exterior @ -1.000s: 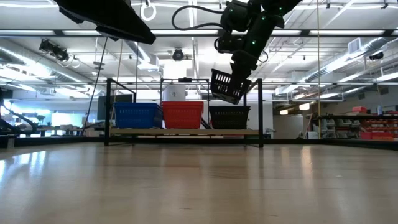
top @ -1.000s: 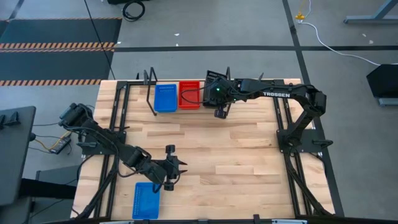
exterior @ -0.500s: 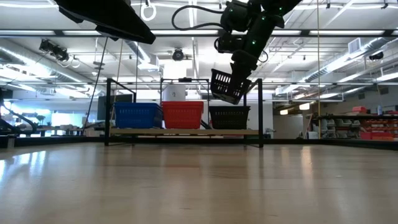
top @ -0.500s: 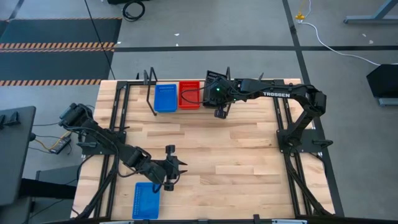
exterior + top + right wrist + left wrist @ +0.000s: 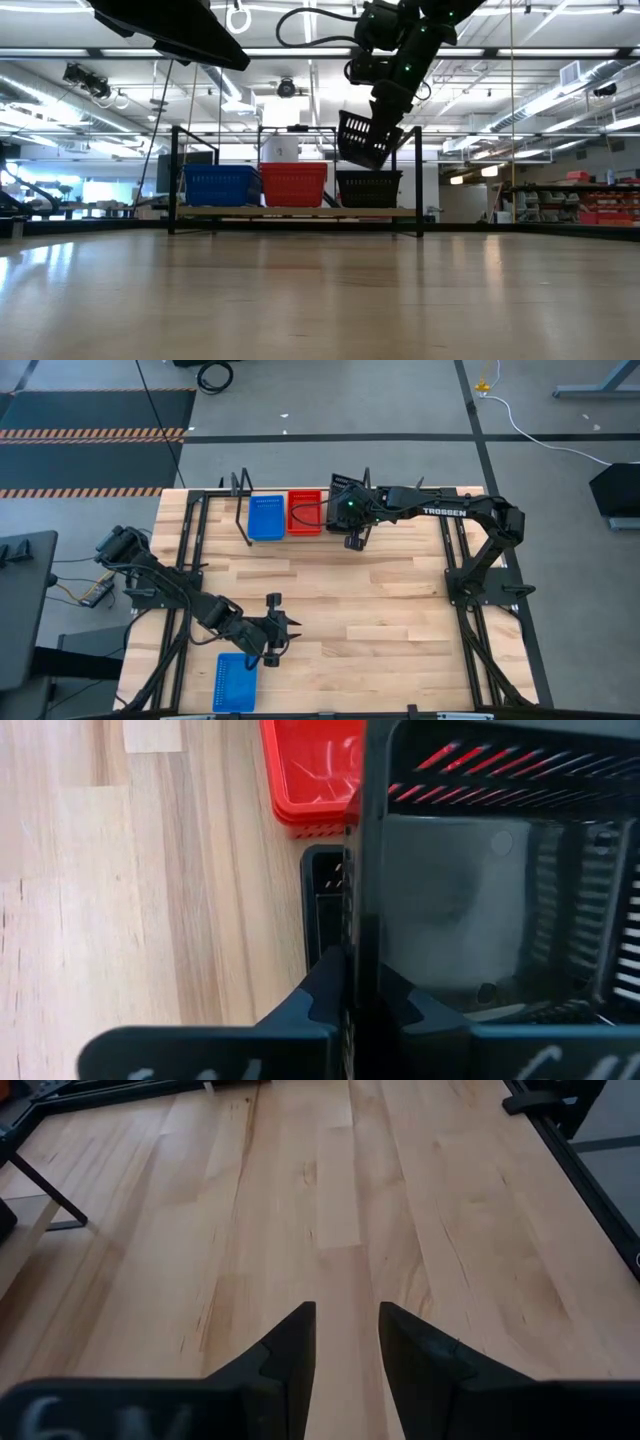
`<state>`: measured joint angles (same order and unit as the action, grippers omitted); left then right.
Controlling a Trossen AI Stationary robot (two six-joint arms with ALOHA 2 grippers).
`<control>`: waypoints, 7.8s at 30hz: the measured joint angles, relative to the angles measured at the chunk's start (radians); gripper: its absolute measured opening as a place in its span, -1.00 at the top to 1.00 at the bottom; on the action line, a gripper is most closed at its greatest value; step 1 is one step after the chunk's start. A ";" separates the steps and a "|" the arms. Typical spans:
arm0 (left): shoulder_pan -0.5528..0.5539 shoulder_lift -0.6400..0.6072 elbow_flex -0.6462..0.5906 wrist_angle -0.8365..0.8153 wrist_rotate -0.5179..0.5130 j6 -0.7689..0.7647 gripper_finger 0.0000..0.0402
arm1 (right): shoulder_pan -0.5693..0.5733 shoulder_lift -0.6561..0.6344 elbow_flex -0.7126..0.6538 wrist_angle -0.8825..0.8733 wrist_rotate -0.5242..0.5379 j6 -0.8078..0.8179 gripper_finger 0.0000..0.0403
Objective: Stack baskets on shelf by color
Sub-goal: Stack the black basket on top of the stacked black basket on the shelf, then stack the blue basket on top of the stacked blue basket on the shelf
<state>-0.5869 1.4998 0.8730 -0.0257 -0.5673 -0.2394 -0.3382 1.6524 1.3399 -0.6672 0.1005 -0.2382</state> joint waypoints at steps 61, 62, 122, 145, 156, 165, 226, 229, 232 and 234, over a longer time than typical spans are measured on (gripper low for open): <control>-0.010 0.034 0.001 0.026 0.022 -0.039 0.41 | 0.724 0.000 -0.159 0.285 0.143 0.677 0.33; -0.013 0.037 0.000 0.029 0.022 -0.043 0.41 | 0.735 0.000 -0.188 0.316 0.143 0.689 0.33; -0.538 0.288 0.425 -0.710 0.356 -0.903 0.23 | 0.862 0.000 -0.486 0.807 0.220 0.603 0.33; -0.480 0.408 0.409 -0.738 0.397 -0.913 0.19 | 0.865 0.000 -0.486 0.801 0.213 0.639 0.33; -0.389 0.404 0.431 -0.801 0.373 -0.814 0.95 | 0.875 0.000 -0.486 0.801 0.212 0.628 0.33; -0.241 0.404 0.698 -1.287 0.164 -0.502 0.98 | 0.875 0.000 -0.486 0.801 0.212 0.628 0.33; 1.097 -0.075 0.283 -0.914 0.545 0.700 0.97 | 0.788 0.000 -0.486 0.799 0.211 0.507 0.33; 1.097 -0.075 0.271 -0.914 0.542 0.701 0.97 | 0.788 0.000 -0.486 0.799 0.211 0.507 0.33; 1.096 -0.075 0.264 -0.916 0.541 0.699 0.97 | 0.787 0.000 -0.486 0.799 0.211 0.506 0.33; 1.096 -0.075 0.264 -0.911 0.541 0.697 0.97 | 0.787 0.000 -0.486 0.799 0.211 0.506 0.33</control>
<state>0.5095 1.4250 1.1366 -0.9369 -0.0265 0.4576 0.4492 1.6524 0.8543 0.1318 0.3118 0.2680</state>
